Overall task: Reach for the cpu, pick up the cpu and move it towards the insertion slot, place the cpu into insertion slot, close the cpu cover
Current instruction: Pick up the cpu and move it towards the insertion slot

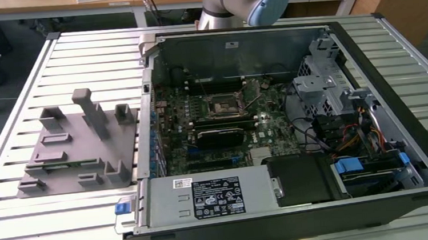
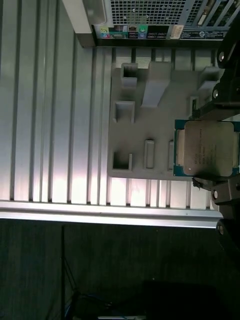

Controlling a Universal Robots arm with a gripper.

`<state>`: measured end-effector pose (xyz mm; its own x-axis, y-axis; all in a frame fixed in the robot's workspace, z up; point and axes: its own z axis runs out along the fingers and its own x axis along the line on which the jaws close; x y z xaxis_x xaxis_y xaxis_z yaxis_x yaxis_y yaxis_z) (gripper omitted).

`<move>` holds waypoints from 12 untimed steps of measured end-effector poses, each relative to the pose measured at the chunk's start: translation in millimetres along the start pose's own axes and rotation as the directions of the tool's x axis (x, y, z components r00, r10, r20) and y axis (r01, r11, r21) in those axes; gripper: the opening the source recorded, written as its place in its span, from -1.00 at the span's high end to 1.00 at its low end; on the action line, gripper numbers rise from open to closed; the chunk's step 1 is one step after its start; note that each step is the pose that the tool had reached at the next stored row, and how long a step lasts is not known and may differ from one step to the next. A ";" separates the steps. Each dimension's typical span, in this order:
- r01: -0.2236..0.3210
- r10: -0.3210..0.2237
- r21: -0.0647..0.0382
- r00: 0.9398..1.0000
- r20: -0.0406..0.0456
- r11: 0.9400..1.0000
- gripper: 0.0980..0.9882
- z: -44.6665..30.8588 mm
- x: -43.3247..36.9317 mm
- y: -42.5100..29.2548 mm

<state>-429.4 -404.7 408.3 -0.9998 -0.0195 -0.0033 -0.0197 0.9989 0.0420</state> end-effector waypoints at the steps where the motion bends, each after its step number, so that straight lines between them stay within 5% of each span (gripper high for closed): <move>1: 0.000 0.000 0.000 1.000 0.000 1.000 0.03 0.0 -0.7 0.0; 12: -0.001 0.001 0.001 1.000 0.000 1.000 0.03 -0.1 -11.2 -0.2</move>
<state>-418.2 -404.7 408.4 -0.9998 -0.0183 -0.0031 -0.0184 0.9990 0.0409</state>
